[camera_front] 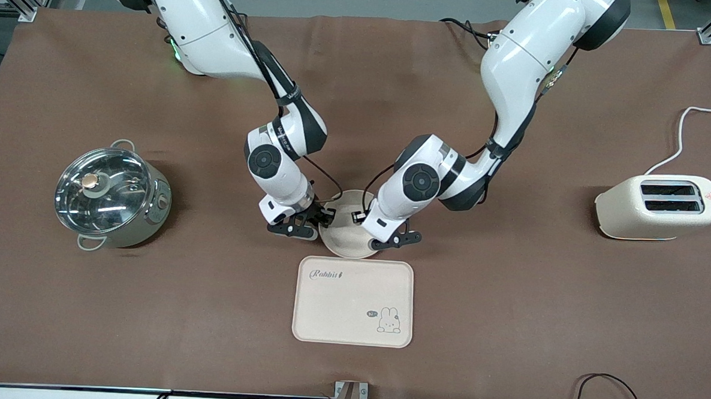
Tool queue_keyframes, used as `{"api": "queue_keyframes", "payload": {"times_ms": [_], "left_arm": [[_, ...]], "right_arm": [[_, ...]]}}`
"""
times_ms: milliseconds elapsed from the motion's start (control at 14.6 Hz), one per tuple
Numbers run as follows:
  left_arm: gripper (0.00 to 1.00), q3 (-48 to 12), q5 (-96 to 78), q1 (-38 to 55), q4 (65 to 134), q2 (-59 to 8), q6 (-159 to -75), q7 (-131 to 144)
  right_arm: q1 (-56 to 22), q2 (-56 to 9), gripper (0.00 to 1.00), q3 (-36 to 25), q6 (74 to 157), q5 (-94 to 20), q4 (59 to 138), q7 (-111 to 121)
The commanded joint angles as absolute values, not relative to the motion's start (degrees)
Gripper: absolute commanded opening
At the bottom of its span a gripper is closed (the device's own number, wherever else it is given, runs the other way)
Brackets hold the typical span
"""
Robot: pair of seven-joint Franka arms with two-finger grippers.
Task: Place bun in plate and plate on tray
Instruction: 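Lower the bun onto the plate and open the left gripper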
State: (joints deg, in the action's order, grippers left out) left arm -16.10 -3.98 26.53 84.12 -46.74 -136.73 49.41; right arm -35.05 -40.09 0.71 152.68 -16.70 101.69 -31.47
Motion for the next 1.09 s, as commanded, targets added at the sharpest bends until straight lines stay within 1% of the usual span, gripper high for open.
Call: {"api": "queue_keyframes", "payload": {"times_ms": [0, 205, 274, 410, 684, 821, 957, 1026], "left_arm": [[1.0, -15.6, -4.6, 27.9, 82.5, -48.0, -138.4, 51.4], [1.0, -15.6, -3.8, 27.2, 82.5, -46.2, -137.6, 51.1], [1.0, -15.2, -3.4, 26.8, 82.6, -45.5, -136.2, 50.7], [1.0, -15.1, 0.9, 24.9, 82.5, -43.0, -131.3, 46.9], [1.0, -15.4, 2.7, 16.6, 82.8, -37.5, -122.2, 30.3], [1.0, -15.3, 2.8, 11.5, 82.9, -34.0, -117.9, 21.3], [1.0, -15.4, 2.8, 5.7, 82.8, -29.2, -114.7, 12.6], [1.0, -15.4, 2.7, 3.3, 82.8, -26.7, -113.2, 9.7]], "right_arm": [[-35.3, -40.3, 0.15, 0.4, 153.8, -17.4, 101.6, -32.0], [-34.9, -40.3, 0.1, 0.5, 153.8, -17.4, 101.6, -32.0], [-34.9, -40.1, 0.06, 0.5, 153.5, -17.4, 101.6, -32.1], [-34.9, -39.8, 0.03, 0.5, 153.5, -17.5, 101.3, -32.1], [-34.7, -38.9, 0.01, 0.5, 153.4, -17.7, 100.1, -33.5], [-34.5, -38.0, 0.01, 0.4, 151.4, -17.7, 96.6, -35.9], [-34.2, -38.9, 0.01, 0.4, 150.7, -17.6, 91.7, -36.4], [-34.0, -40.4, 0.01, 0.3, 150.7, -17.5, 89.7, -36.4]]}}
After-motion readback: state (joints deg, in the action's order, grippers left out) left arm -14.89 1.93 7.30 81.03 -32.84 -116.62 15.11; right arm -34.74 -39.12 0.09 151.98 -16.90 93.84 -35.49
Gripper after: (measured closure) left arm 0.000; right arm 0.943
